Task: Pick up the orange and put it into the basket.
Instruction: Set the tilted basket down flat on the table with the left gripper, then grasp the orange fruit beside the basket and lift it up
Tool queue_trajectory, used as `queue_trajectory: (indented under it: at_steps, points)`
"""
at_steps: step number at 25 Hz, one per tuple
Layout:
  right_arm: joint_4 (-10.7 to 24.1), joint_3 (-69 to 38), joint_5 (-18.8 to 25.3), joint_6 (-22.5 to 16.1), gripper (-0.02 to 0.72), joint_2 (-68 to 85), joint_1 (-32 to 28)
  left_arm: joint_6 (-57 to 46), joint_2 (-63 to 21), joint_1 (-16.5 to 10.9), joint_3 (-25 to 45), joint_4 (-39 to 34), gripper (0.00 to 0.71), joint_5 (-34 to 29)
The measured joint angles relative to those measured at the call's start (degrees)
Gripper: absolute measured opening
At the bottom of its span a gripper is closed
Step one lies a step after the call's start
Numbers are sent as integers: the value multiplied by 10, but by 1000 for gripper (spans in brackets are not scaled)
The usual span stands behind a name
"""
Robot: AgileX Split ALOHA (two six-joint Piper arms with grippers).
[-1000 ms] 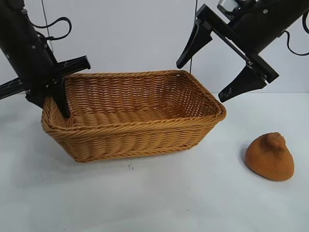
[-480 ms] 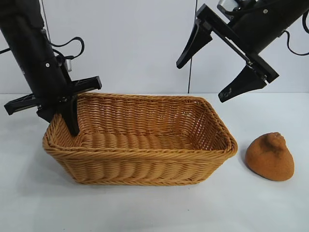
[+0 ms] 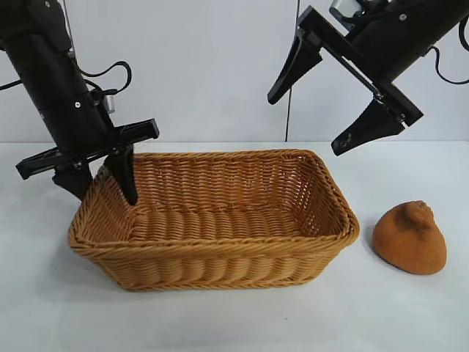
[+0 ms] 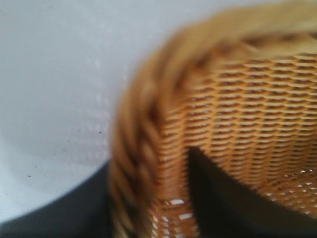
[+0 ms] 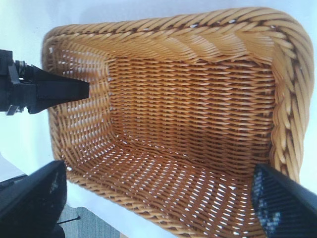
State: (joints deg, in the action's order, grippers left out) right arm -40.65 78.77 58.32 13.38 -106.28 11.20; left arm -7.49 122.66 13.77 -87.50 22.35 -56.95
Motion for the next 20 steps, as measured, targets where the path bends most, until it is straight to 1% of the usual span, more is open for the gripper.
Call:
queue_trajectory:
  at_steps: [1, 4, 9, 12, 15, 18, 20]
  points:
    - [0, 0, 0, 0, 694, 0, 0, 0, -1, 0, -5, 0, 555, -8]
    - [0, 0, 0, 0, 694, 0, 0, 0, -14, 0, -23, -11, 601, -31]
    - [0, 0, 0, 0, 694, 0, 0, 6, -70, 0, -71, -57, 615, -63]
    - [0, 0, 0, 0, 694, 0, 0, 8, -92, -1, -112, -109, 619, -86]
    - [0, 0, 0, 0, 694, 0, 0, 13, -94, -15, -145, -150, 619, -114]
    - [0, 0, 1, 0, 694, 0, 0, 24, -94, -44, -165, -184, 619, -122]
    - [0, 0, 1, 0, 694, 0, 0, 30, -94, -68, -169, -201, 619, -123]
